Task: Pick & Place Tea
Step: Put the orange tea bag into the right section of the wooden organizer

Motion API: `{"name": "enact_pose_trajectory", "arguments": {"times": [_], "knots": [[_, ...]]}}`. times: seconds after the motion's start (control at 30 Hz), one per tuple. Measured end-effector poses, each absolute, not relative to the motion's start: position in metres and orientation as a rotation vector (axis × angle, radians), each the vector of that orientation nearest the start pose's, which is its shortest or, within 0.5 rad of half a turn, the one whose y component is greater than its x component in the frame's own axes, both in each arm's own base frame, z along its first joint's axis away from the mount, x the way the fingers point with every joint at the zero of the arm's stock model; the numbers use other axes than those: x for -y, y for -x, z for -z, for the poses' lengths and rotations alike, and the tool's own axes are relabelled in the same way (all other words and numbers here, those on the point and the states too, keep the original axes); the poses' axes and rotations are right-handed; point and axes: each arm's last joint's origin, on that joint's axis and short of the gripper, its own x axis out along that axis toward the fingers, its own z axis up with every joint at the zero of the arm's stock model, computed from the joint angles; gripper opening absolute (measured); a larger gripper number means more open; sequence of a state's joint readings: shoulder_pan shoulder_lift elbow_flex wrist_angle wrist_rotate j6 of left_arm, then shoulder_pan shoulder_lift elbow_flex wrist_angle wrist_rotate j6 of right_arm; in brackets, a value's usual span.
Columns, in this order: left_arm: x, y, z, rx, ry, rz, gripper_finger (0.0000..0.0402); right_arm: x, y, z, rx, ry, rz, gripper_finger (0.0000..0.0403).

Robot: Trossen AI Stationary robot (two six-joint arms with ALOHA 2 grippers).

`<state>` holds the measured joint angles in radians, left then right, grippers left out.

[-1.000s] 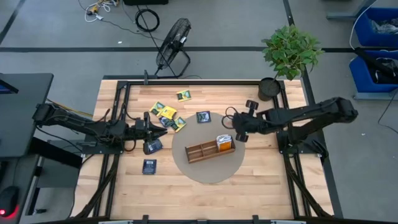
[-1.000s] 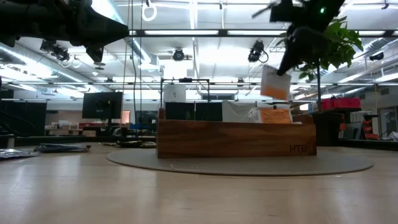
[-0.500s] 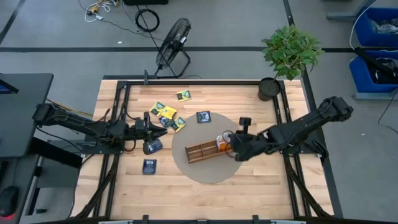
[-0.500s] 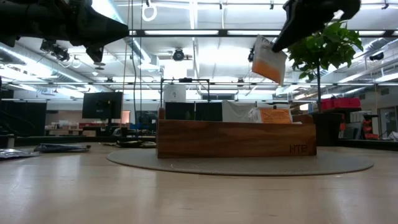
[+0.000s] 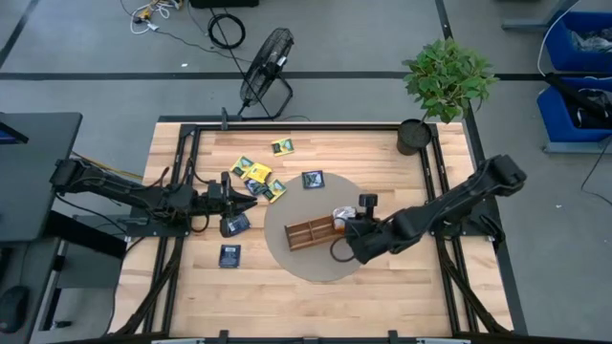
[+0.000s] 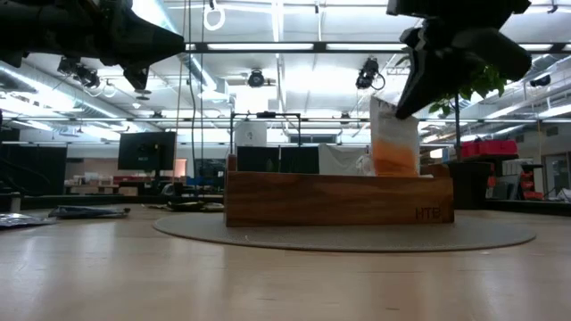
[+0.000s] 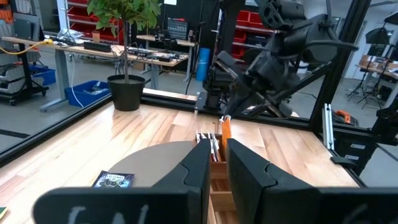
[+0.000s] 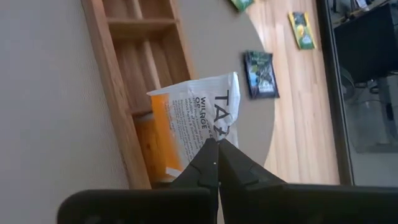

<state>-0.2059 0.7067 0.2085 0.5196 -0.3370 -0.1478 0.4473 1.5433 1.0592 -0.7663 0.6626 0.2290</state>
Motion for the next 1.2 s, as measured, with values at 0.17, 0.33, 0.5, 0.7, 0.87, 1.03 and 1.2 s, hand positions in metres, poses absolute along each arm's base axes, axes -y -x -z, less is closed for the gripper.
{"name": "enact_pose_trajectory", "arguments": {"times": [0.17, 0.33, 0.5, 0.7, 0.87, 1.03, 1.2], "knots": [[0.023, -0.157, -0.213, 0.030, 0.153, -0.129, 0.0053, -0.107, -0.263, -0.219, -1.049, 0.477, 0.302, 0.0000], [0.023, -0.157, -0.213, 0.030, 0.154, -0.129, 0.0053, -0.108, -0.265, -0.214, -1.077, 0.489, 0.293, 0.0000], [0.023, -0.157, -0.213, 0.030, 0.155, -0.129, 0.0053, -0.110, -0.269, -0.201, -1.117, 0.510, 0.298, 0.0000], [0.023, -0.157, -0.212, 0.029, 0.156, -0.129, 0.0053, -0.111, -0.272, -0.192, -1.140, 0.541, 0.314, 0.0000], [0.023, -0.157, -0.212, 0.029, 0.156, -0.129, 0.0053, -0.113, -0.275, -0.192, -1.125, 0.497, 0.285, 0.0000], [0.023, -0.157, -0.212, 0.029, 0.155, -0.129, 0.0053, -0.112, -0.276, -0.191, -1.150, 0.451, 0.248, 0.0000], [0.023, -0.157, -0.212, 0.029, 0.155, -0.129, 0.0053, -0.109, -0.277, -0.191, -1.143, 0.424, 0.281, 0.0002]]}}
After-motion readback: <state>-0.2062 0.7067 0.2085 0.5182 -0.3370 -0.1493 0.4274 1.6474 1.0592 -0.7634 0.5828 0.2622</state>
